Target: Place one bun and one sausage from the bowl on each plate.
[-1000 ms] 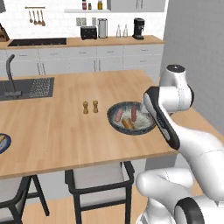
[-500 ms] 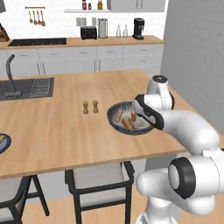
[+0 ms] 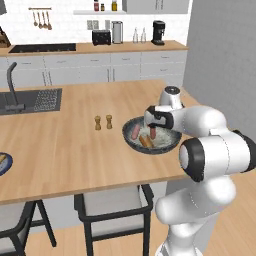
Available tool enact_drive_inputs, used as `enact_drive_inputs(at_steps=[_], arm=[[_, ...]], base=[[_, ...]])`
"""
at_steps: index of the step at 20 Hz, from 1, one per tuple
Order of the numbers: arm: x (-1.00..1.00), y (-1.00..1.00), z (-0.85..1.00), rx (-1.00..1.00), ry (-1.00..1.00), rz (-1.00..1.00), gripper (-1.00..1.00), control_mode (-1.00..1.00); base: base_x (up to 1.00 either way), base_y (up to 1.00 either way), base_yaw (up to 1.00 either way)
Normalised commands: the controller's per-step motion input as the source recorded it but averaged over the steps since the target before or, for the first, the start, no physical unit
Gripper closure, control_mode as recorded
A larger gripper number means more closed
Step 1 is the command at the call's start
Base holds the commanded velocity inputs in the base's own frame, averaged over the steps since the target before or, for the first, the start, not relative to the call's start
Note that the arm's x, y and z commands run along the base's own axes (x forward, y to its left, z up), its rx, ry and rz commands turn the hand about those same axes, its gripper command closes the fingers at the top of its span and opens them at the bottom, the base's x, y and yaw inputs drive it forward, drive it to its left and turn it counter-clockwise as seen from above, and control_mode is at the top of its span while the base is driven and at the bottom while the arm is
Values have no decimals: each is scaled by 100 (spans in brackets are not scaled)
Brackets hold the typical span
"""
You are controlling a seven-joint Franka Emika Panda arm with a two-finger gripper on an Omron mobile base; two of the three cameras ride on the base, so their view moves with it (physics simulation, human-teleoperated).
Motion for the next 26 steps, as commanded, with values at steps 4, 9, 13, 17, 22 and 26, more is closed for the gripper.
enact_drive_inputs(at_steps=[4,9,13,17,22,26], arm=[[74,0,-37,0,3,0,-100,-100],[65,0,-58,0,0,0,-100,-100],[46,-6,-61,0,0,0,-100,-100],[24,-2,-30,0,0,0,-100,-100],[22,-3,-23,0,0,0,-100,-100],[21,-7,-23,0,0,0,-100,-100]], base=[[0,0,0],[0,0,0],[0,0,0],[0,0,0],[0,0,0],[0,0,0]])
